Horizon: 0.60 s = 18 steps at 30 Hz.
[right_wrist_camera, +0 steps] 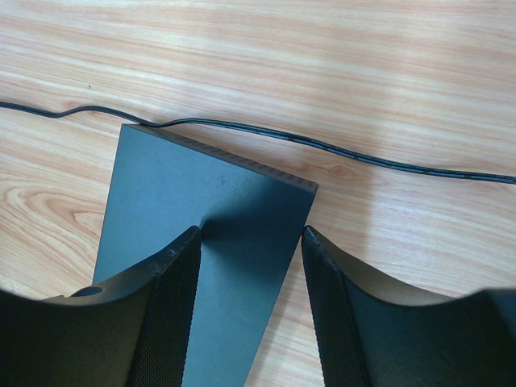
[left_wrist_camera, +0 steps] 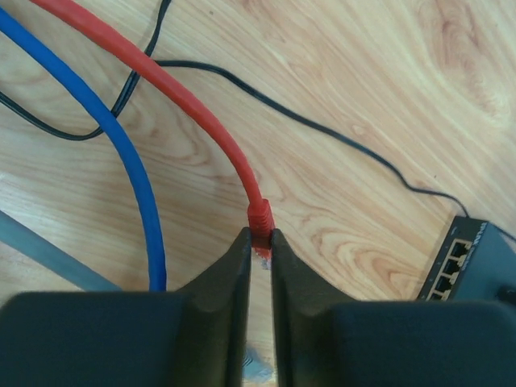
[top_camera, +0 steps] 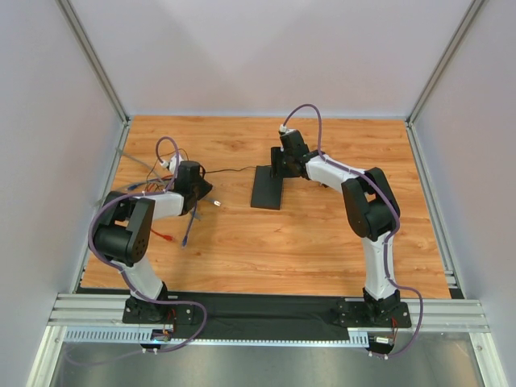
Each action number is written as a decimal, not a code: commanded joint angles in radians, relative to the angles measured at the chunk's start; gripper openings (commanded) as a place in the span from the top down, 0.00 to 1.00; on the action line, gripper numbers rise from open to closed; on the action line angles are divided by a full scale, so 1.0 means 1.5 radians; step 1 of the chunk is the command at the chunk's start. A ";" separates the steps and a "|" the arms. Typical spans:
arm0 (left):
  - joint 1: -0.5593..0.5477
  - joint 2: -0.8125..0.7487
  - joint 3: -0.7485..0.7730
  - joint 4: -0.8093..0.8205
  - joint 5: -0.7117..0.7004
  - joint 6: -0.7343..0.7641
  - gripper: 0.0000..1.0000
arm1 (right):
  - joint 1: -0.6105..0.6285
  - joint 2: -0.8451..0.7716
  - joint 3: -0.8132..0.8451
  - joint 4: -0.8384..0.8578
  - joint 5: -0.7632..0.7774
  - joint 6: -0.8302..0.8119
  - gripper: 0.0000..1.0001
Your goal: Pull the plug from the switch port
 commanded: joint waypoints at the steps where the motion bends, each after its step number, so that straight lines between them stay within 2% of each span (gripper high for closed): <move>1: 0.002 -0.005 0.013 -0.010 0.019 0.017 0.70 | -0.010 0.038 -0.010 -0.073 0.035 -0.023 0.46; 2: 0.002 -0.008 0.012 -0.011 0.024 0.016 0.61 | -0.011 0.038 -0.009 -0.072 0.034 -0.024 0.46; 5: 0.002 -0.022 0.012 -0.011 0.030 0.022 0.55 | -0.011 0.037 -0.010 -0.072 0.034 -0.023 0.46; 18: -0.027 -0.059 -0.004 0.026 0.079 0.034 0.53 | -0.010 0.029 -0.014 -0.065 0.031 -0.025 0.41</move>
